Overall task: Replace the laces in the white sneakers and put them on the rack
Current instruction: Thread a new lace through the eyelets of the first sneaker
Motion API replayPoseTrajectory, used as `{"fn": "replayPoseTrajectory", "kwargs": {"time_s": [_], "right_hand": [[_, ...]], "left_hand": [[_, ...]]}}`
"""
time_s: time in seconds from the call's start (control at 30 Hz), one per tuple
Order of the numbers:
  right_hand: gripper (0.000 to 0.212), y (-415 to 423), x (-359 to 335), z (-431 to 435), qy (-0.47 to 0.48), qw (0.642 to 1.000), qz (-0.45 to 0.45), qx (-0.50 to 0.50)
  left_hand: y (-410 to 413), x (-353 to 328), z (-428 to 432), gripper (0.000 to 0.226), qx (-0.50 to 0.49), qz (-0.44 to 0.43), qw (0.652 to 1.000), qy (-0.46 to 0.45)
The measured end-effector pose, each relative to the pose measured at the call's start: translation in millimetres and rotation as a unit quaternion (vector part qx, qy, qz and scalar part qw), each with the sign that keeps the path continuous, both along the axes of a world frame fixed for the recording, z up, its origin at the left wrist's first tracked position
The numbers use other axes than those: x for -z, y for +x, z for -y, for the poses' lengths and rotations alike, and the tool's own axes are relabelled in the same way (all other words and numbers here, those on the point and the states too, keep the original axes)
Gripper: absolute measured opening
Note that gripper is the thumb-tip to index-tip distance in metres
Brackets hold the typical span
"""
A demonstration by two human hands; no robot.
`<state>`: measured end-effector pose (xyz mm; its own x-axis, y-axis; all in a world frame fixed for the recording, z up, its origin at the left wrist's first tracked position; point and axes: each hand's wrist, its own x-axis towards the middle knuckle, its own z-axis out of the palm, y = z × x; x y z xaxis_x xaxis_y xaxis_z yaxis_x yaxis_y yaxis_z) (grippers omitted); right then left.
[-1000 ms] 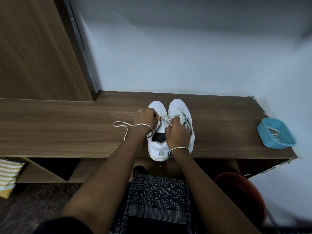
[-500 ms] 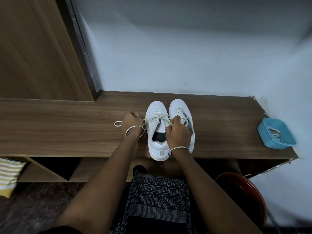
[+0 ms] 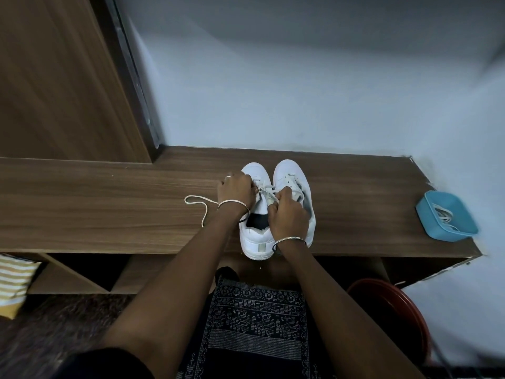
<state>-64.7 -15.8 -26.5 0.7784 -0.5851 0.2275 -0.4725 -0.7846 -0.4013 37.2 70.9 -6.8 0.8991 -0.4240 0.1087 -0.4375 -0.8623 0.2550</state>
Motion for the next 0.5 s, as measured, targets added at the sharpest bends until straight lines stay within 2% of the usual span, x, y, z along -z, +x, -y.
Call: {"fn": "replayPoseTrajectory", "kwargs": {"time_s": [0.13,0.3,0.5], "right_hand": [[0.026,0,-1,0,-0.002,1.0,-0.003,0.002],[0.025,0,-1,0,0.006,1.0,0.001,-0.001],[0.024,0,-1,0,0.012,1.0,0.0,0.001]], "left_hand": [[0,10,-8,0.03,-0.007,-0.024,1.0,-0.001],[1,10,-12,0.021,-0.006,-0.054,0.994,-0.097],[1,4,-8,0.016,0.015,0.009,0.999,-0.027]]}}
